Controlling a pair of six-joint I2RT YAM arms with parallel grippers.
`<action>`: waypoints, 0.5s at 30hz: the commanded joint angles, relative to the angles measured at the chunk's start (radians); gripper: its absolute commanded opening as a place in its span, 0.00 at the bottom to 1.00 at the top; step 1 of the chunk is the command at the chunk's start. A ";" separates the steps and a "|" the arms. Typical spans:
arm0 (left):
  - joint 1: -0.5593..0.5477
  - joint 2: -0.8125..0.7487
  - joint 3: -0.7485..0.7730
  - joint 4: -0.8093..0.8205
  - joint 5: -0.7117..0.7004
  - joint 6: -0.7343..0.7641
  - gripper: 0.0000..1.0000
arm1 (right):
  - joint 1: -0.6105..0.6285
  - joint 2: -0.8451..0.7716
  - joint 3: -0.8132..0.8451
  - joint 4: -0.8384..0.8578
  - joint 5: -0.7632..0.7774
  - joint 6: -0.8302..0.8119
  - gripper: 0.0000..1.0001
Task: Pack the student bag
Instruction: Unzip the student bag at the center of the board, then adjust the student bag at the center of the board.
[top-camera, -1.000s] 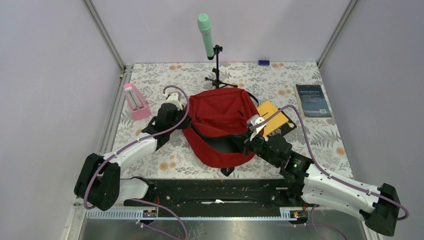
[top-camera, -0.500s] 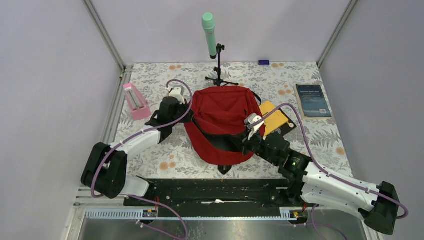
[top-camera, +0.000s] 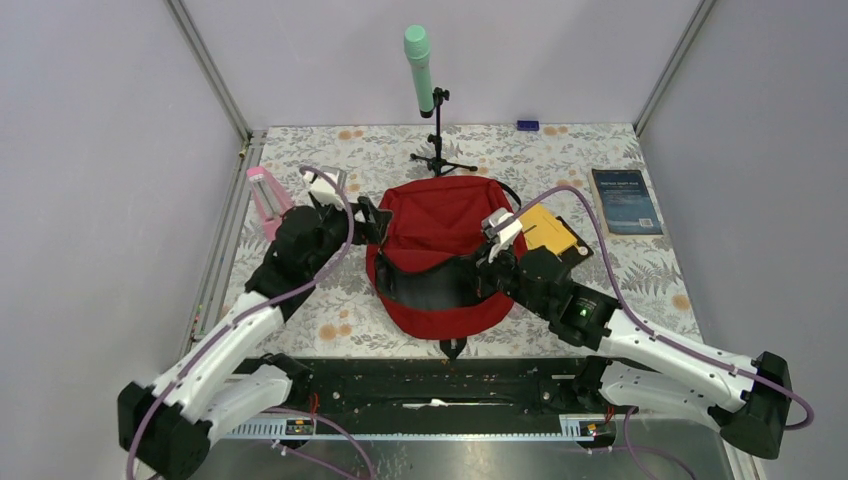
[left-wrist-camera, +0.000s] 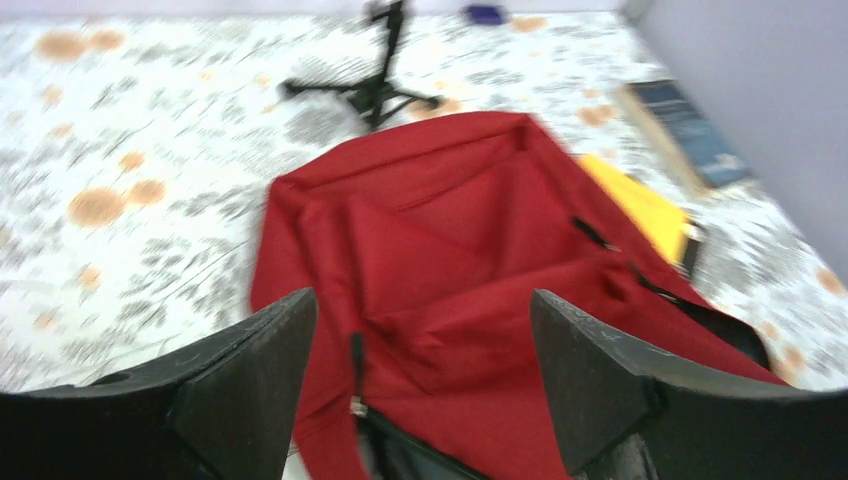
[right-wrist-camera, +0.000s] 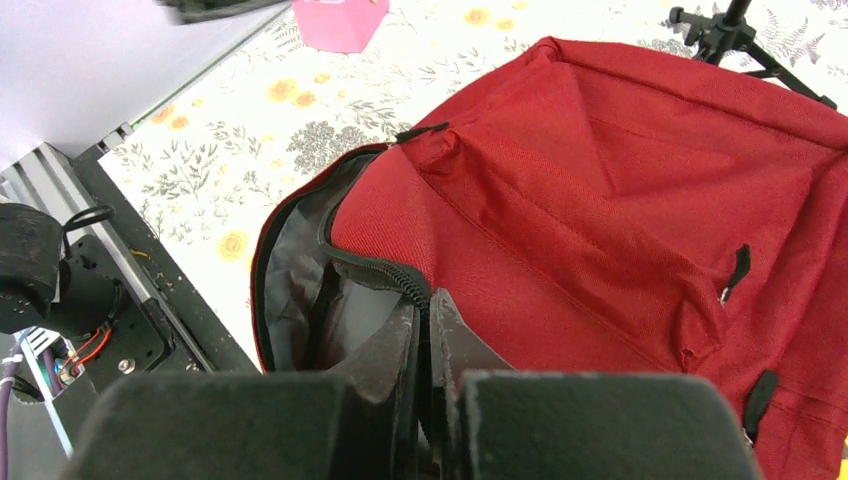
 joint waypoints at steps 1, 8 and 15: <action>-0.095 -0.134 0.074 -0.080 0.167 0.131 0.80 | -0.023 0.009 0.094 -0.049 0.020 -0.015 0.00; -0.204 -0.156 0.127 -0.188 0.550 0.299 0.92 | -0.074 0.008 0.147 -0.086 -0.059 -0.033 0.00; -0.327 -0.016 0.249 -0.263 0.449 0.435 0.92 | -0.085 0.022 0.226 -0.189 -0.202 -0.048 0.00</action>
